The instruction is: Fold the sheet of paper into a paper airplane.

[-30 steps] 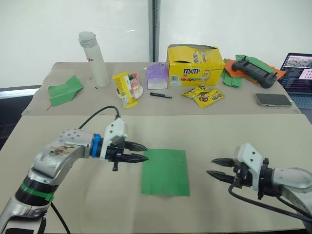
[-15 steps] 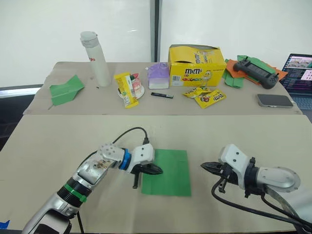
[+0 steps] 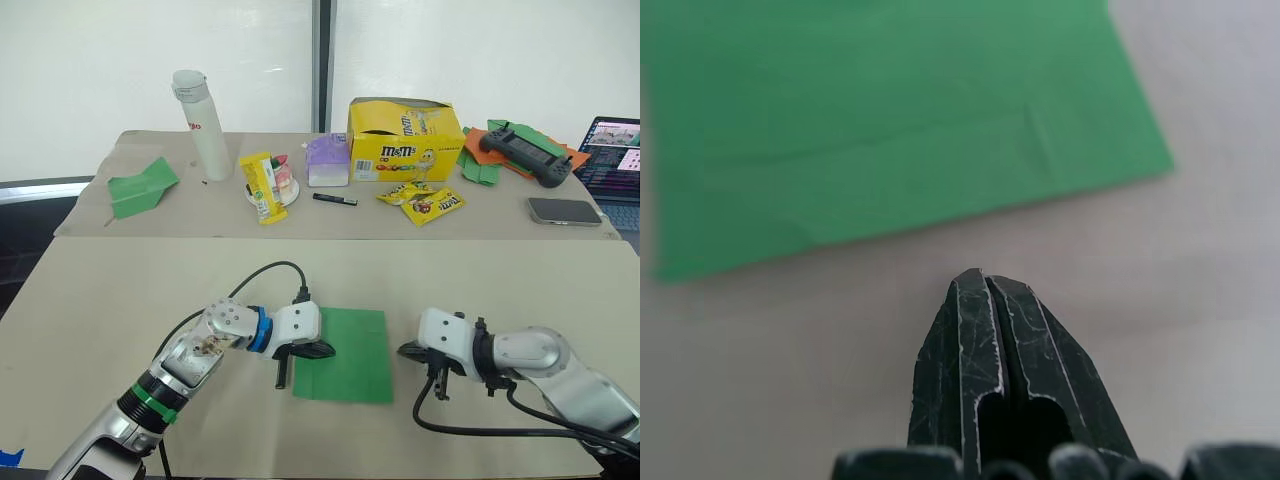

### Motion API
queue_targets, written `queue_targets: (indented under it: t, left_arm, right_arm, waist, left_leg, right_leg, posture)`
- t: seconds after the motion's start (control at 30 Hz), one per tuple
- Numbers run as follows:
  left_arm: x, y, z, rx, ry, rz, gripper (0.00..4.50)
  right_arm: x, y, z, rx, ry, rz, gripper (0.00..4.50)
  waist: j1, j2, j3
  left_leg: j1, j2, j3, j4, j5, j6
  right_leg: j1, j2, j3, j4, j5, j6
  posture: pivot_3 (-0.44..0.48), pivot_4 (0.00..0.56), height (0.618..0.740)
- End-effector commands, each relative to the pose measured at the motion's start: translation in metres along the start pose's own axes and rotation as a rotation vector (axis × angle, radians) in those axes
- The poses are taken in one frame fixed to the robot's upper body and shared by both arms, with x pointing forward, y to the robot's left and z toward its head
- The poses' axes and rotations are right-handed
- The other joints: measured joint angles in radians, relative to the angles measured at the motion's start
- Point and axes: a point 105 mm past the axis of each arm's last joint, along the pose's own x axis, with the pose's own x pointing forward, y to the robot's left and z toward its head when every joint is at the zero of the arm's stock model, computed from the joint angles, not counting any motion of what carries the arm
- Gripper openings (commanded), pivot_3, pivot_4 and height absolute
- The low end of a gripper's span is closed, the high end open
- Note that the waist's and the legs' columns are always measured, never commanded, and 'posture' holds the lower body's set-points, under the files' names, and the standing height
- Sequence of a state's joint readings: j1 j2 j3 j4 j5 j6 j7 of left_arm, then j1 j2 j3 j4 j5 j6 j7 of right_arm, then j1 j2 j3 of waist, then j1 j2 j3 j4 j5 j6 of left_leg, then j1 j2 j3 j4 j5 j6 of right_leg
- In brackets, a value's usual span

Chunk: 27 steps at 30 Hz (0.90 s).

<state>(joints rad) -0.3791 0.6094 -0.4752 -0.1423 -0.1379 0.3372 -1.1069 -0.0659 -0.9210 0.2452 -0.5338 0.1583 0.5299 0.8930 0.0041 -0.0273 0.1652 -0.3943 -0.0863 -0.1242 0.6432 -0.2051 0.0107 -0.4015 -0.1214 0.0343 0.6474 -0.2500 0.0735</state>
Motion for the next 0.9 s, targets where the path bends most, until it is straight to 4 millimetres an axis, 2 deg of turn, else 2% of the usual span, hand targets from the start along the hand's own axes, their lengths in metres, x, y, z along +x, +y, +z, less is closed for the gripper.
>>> queue_targets:
  t: [0.03,0.5,0.9]
  left_arm:
    - [-0.001,-0.007,-0.031,-0.083,0.121,0.005,0.0]
    - [-0.023,-0.013,-0.037,-0.109,0.154,0.015,0.0]
    - [-0.028,-0.013,-0.04,-0.144,0.152,0.059,0.0]
  right_arm:
    - [0.004,0.007,0.009,-0.028,-0.045,0.05,0.01]
    - [0.023,0.011,0.029,0.101,-0.273,0.09,0.01]
    - [0.034,0.006,0.065,0.159,-0.465,0.115,0.01]
  waist:
    - [0.0,0.0,0.0]
    - [-0.011,0.001,-0.001]
    - [-0.017,0.002,-0.001]
  left_leg:
    - [0.0,0.0,0.0,0.0,0.0,0.0]
    - [0.007,0.0,0.0,-0.002,-0.002,0.002]
    - [0.007,0.0,-0.001,-0.002,-0.002,0.001]
  right_leg:
    - [0.0,0.0,0.0,0.0,0.0,0.0]
    - [0.006,0.0,0.0,0.0,-0.003,0.003]
    - [0.005,0.0,0.001,0.0,-0.003,0.003]
  posture:
    - [0.0,0.15,0.74]
    - [0.0,0.15,0.74]
    - [0.0,0.15,0.74]
